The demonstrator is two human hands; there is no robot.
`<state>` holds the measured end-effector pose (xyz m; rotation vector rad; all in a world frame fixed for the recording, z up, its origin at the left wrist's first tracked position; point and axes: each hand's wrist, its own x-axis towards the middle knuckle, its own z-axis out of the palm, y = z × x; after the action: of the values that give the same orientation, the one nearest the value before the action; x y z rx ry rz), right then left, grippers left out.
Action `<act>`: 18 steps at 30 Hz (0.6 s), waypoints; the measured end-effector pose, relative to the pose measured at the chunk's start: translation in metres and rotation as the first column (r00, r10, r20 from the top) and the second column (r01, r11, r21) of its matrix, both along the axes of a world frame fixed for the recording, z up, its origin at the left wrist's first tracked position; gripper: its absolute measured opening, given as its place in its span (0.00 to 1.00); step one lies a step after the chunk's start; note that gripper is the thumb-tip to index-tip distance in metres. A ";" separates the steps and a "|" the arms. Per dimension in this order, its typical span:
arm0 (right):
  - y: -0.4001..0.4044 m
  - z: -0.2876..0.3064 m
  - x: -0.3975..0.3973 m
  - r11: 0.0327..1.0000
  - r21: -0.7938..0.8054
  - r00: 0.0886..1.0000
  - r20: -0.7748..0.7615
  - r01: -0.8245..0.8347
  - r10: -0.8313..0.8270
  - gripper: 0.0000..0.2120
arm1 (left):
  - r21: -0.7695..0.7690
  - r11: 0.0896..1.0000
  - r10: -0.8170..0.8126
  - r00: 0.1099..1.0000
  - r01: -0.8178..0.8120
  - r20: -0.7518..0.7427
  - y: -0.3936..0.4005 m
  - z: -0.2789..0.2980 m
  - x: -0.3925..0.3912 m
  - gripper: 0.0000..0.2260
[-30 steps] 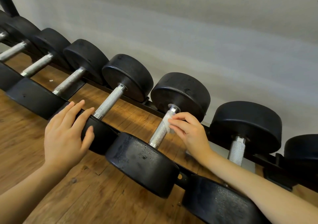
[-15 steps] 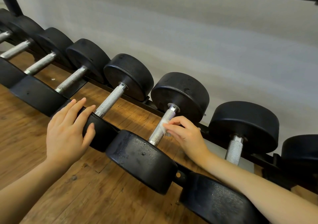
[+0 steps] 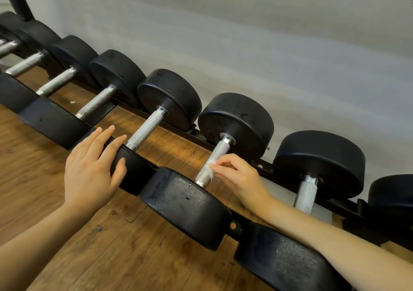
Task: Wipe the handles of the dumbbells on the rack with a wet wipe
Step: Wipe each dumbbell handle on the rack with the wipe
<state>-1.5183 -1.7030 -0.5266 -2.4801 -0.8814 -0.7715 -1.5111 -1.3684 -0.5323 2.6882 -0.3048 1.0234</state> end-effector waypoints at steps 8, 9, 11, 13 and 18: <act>0.001 0.003 -0.001 0.997 0.060 0.995 -0.090 -0.046 0.051 0.15 | -0.001 1.000 0.001 1.000 -0.001 0.024 -0.001 0.000 -0.002 0.23; 0.001 0.001 -0.001 0.997 0.046 0.994 -0.085 -0.065 0.069 0.15 | 0.000 1.000 0.002 1.000 -0.002 0.026 -0.002 0.000 -0.002 0.23; 0.002 -0.003 -0.001 0.997 0.063 0.997 -0.064 -0.044 0.048 0.12 | 0.007 1.000 0.004 1.000 -0.005 0.030 -0.003 0.000 -0.001 0.23; 0.003 -0.008 0.000 0.997 0.055 0.997 -0.047 -0.057 0.059 0.10 | 0.012 1.000 0.010 0.999 -0.011 0.033 -0.002 0.000 0.000 0.22; 0.001 -0.006 0.004 0.989 0.127 0.988 -0.125 -0.075 0.091 0.16 | 0.022 0.999 0.027 0.999 -0.027 0.028 -0.001 -0.002 0.000 0.22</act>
<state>-1.5144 -1.7020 -0.5325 -2.3412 -0.8588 -0.6091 -1.5110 -1.3693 -0.5341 2.7068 -0.2876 1.0727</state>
